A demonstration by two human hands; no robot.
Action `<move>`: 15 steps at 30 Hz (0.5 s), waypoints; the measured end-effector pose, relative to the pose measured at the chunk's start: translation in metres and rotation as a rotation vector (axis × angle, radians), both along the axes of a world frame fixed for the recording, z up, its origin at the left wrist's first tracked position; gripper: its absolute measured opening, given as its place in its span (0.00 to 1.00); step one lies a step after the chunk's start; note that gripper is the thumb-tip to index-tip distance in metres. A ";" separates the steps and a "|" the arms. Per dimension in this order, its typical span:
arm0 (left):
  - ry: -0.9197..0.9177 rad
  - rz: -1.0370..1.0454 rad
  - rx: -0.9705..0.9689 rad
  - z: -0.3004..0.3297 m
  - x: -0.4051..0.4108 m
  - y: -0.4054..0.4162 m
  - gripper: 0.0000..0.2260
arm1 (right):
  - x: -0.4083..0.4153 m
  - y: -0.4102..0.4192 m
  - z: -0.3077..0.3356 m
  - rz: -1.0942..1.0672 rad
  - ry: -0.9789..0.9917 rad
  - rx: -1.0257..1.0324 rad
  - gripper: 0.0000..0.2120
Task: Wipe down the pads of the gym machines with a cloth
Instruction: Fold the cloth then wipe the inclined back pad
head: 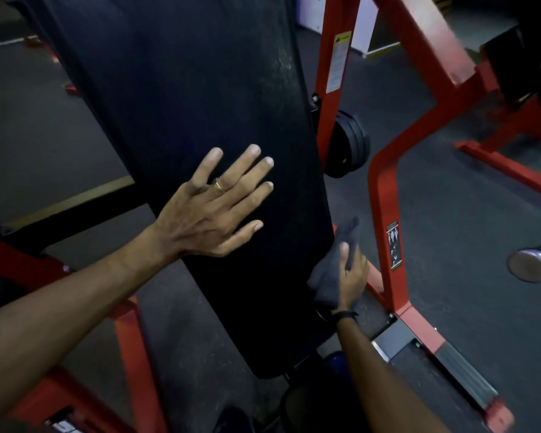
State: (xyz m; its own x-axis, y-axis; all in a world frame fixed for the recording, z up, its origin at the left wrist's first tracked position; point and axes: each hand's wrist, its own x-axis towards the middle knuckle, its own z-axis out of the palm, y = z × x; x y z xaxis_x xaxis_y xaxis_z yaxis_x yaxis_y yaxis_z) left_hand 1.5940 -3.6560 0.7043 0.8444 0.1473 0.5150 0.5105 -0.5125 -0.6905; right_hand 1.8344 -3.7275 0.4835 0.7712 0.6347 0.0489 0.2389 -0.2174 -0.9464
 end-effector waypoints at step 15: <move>0.224 0.006 -0.238 -0.001 0.004 0.002 0.21 | -0.004 0.095 0.150 0.342 -0.168 0.389 0.24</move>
